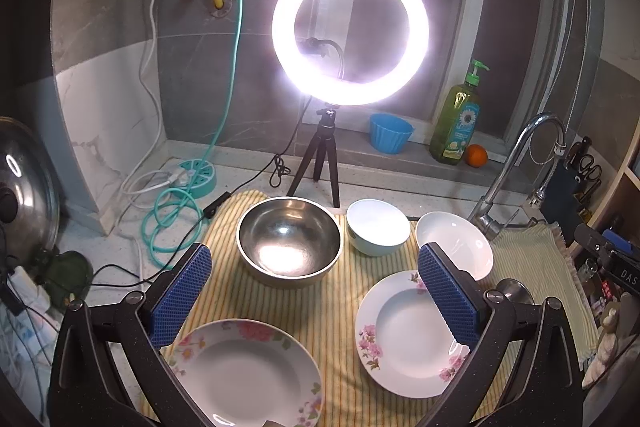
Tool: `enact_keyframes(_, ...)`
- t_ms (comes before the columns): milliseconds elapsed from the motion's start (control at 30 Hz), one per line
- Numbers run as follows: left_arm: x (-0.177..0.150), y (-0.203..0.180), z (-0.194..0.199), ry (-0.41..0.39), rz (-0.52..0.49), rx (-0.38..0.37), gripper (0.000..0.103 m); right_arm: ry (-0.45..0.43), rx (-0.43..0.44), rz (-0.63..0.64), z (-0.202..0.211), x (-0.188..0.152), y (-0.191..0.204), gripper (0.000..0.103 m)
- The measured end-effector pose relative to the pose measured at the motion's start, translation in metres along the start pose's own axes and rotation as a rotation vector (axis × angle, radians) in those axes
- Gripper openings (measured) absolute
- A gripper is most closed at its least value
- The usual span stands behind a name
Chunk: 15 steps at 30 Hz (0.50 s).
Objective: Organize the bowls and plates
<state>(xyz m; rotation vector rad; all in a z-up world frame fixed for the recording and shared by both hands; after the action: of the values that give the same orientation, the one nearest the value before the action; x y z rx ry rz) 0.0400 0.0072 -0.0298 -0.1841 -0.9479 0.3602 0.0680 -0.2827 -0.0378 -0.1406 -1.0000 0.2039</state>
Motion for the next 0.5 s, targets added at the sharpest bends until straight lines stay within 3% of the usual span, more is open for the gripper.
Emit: enact_keyframes(500,0.0022,-0.0045,-0.0023,-0.002,0.000,-0.008,0.102,-0.005,-0.006,0.004,-0.0004,0.0023,-0.0004,0.103)
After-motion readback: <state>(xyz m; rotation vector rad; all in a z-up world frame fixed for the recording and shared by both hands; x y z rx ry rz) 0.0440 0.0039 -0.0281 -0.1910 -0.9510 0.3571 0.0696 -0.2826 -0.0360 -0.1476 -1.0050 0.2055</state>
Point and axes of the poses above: each gripper's, at about its wrist camera, not at the fingertips, and z roughly against the way its jaws point, y to its left, x to its top, the point moved 5 cm from there along -z, roughly the way its jaws point, and after that the axes turned 12 degrees about z, right-handed, at the moved point
